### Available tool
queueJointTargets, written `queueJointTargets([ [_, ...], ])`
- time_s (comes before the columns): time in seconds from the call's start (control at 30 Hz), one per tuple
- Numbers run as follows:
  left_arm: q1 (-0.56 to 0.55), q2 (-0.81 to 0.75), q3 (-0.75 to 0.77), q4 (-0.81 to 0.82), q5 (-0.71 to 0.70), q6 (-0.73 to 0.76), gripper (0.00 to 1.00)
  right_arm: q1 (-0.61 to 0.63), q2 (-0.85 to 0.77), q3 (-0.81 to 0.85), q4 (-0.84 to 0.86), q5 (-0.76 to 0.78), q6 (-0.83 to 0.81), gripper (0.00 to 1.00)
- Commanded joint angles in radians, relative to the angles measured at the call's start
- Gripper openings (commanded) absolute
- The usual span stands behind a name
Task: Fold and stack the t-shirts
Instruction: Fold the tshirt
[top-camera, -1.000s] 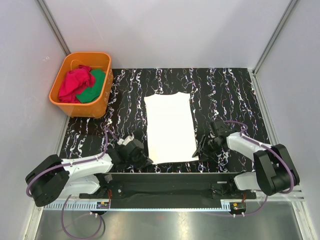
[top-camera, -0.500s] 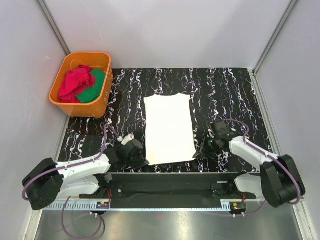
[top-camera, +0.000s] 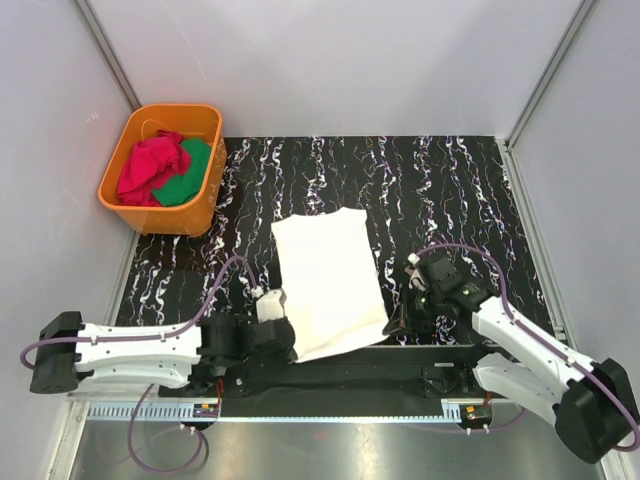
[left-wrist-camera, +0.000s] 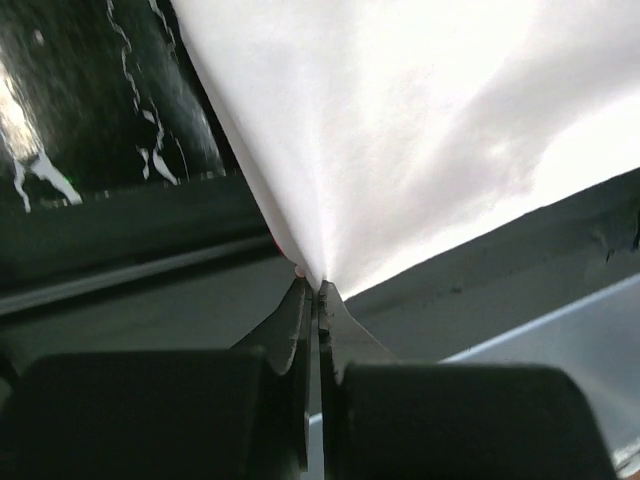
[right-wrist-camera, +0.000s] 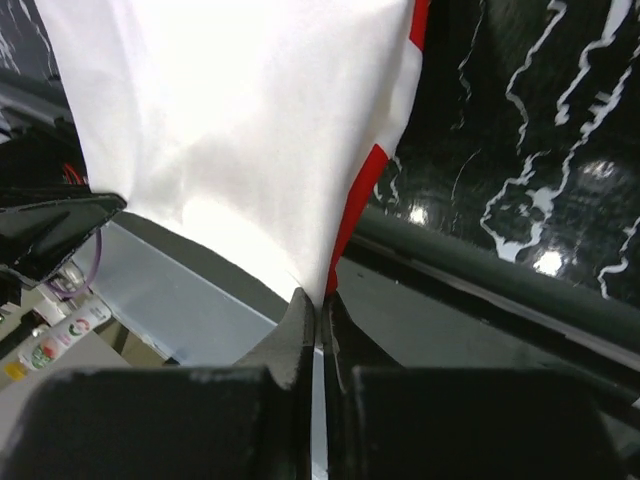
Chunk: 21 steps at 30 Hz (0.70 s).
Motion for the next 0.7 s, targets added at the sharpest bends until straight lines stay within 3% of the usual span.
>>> queueJointTargets([
  [0.0,-0.095,-0.041,0.031,-0.101,-0.089,-0.094,0.00,0.070,-0.063,0.003,-0.103,0.013,0.040,0.00],
  [0.23,-0.313,0.016,0.097,-0.142,-0.172,-0.266,0.00,0.249,-0.134,-0.025,-0.101,0.065,0.181,0.00],
  [0.37,-0.353,0.022,0.169,-0.257,-0.232,-0.306,0.00,0.296,-0.166,-0.015,-0.103,0.090,0.242,0.00],
  [0.5,-0.346,-0.051,0.201,-0.308,-0.313,-0.295,0.00,0.296,-0.177,0.026,-0.146,0.156,0.235,0.00],
  [0.67,-0.140,-0.156,0.226,-0.249,-0.261,-0.099,0.00,0.293,-0.071,0.167,-0.145,0.225,0.163,0.00],
])
